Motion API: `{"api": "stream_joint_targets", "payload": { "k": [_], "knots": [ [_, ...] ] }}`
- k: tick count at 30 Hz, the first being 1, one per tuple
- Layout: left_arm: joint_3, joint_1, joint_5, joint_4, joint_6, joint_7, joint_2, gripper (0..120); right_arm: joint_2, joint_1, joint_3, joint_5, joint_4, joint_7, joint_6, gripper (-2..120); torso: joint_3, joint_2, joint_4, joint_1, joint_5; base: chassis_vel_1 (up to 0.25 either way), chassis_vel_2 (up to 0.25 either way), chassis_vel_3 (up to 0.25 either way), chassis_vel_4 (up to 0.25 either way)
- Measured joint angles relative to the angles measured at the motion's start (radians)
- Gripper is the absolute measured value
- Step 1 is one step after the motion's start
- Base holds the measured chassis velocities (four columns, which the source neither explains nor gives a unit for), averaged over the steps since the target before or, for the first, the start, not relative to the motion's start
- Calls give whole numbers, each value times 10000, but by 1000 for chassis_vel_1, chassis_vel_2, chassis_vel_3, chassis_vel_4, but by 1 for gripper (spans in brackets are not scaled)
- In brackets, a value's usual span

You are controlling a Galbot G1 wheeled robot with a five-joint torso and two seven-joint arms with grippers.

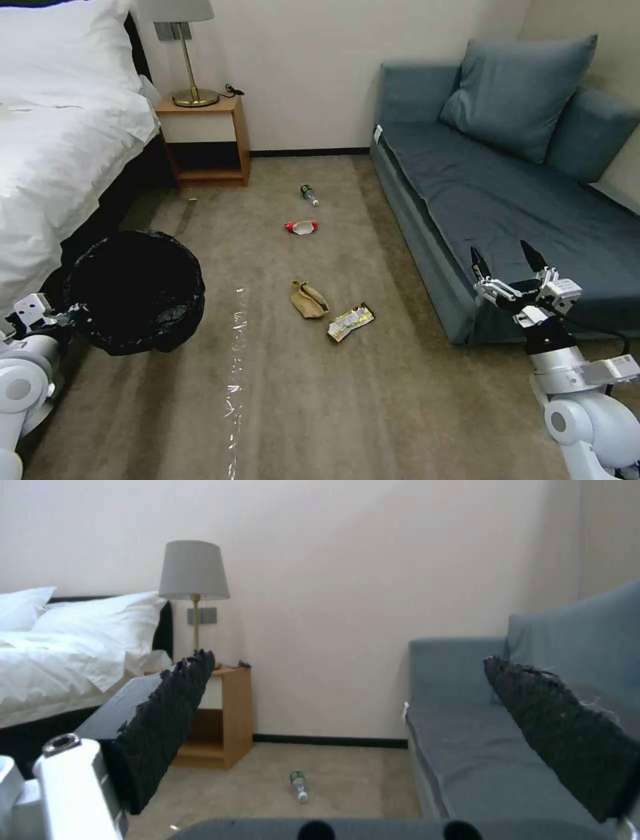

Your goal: Pick up the trash bin, then pick up the garbage on the floor and place it into the trash bin.

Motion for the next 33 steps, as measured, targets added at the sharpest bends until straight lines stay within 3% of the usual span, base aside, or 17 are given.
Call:
{"api": "stream_joint_targets", "payload": {
  "k": [33],
  "knots": [
    [20, -106, -110, 32, -6, -87, 15, 1, 0, 37, -90, -91, -103, -216, 24, 100, 0, 0, 1, 0, 1, -95, 96, 90, -97]
  ]
}}
